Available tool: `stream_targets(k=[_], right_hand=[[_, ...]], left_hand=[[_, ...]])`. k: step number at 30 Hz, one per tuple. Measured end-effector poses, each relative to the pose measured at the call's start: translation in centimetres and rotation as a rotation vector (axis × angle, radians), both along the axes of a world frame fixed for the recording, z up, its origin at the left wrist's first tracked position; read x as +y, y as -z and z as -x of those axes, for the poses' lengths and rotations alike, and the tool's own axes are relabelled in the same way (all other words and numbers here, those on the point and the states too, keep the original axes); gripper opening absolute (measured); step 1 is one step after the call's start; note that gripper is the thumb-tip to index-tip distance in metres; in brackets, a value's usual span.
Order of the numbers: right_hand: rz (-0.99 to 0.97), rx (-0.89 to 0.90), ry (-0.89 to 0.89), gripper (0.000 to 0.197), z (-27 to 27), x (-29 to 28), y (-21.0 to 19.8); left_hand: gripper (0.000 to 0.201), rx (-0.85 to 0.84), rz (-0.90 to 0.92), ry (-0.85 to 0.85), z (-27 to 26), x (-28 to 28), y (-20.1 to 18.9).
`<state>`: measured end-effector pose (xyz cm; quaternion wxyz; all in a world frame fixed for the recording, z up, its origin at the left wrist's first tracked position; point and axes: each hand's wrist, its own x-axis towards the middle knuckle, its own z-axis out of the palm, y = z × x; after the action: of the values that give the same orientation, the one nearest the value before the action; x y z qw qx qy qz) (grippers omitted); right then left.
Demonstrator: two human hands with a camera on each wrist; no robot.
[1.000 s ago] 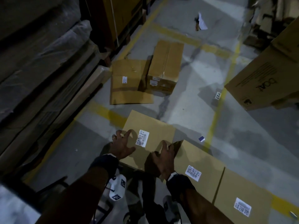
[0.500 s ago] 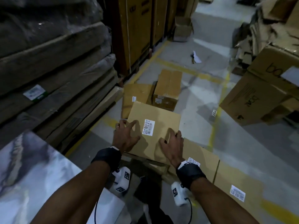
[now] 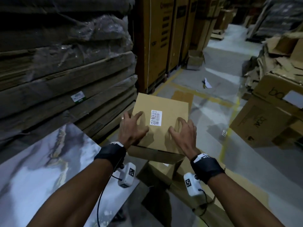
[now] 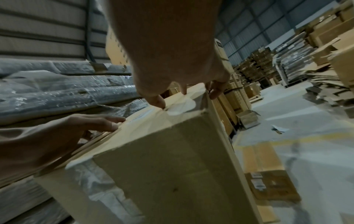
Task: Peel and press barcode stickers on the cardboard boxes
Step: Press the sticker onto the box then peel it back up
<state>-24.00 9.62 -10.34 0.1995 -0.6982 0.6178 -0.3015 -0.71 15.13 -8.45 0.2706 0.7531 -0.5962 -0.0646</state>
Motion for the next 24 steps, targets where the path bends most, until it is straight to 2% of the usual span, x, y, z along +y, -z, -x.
stream_targets(k=[5,13,24], right_hand=[[0.074,-0.021,-0.084,0.060,-0.8,1.9,-3.1],[0.160,-0.037,-0.266,0.064,-3.6,7.9,-7.9],[0.152,-0.053,-0.569,0.061,-13.6,17.7,-10.3]], left_hand=[[0.091,-0.035,0.036,-0.080,-0.7,4.2,-3.3],[0.085,-0.069,0.171,-0.291,-1.8,14.4,-7.3],[0.086,-0.053,0.150,-0.606,-6.8,30.2,-9.5]])
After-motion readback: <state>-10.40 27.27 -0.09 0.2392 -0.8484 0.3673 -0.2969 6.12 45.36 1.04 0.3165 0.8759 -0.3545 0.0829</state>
